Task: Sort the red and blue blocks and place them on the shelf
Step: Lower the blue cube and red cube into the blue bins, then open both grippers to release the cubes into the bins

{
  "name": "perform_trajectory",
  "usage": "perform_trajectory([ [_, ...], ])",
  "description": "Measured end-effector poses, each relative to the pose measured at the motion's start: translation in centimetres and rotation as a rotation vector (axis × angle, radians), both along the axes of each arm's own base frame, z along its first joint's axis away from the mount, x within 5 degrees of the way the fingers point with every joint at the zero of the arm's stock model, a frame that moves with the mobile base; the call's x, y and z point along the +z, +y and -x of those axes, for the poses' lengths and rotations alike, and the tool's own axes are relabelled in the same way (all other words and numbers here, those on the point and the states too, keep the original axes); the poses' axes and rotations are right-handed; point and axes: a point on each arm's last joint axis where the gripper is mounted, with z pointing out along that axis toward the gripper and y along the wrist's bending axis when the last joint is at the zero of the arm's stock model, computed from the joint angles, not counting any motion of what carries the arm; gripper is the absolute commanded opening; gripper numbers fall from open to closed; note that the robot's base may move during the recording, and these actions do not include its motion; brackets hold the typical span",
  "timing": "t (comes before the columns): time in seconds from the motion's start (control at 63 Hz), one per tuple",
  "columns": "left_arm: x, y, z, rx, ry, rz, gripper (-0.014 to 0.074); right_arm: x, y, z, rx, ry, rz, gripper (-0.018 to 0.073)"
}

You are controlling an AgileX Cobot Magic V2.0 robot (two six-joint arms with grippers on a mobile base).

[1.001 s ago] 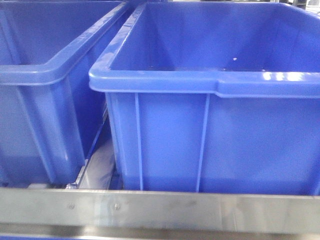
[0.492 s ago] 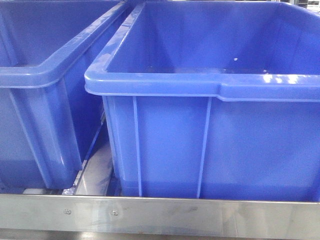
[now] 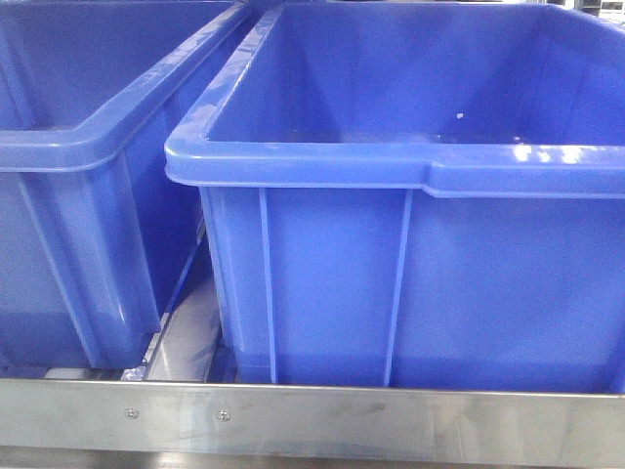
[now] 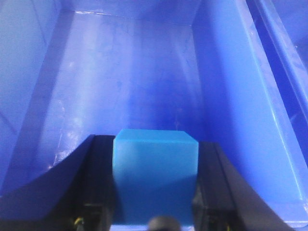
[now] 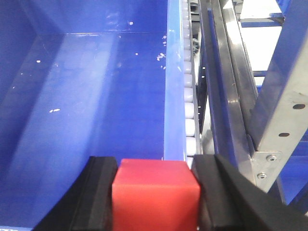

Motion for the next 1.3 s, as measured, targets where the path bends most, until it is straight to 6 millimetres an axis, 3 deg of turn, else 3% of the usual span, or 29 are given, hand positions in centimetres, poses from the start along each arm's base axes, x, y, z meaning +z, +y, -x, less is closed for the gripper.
perform_trajectory([
  [0.572, 0.1, 0.0, 0.0, -0.001, -0.01, 0.002, 0.0123, 0.0, 0.0, 0.0, 0.0, -0.002, 0.0, 0.0049],
  [0.826, 0.7, -0.2, -0.4, -0.005, -0.085, 0.027, 0.0123, 1.4, 0.2, -0.7, 0.009, -0.105, -0.011, 0.0049],
  [1.096, 0.8, -1.2, -4.2, -0.009, -0.047, 0.03, 0.0123, 3.6, 1.8, -5.9, 0.074, -0.056, -0.007, 0.0049],
  [1.303, 1.0, -2.2, -7.7, -0.012, -0.04, 0.028, 0.0123, 3.4, 3.9, -10.8, 0.137, -0.02, -0.001, 0.0049],
])
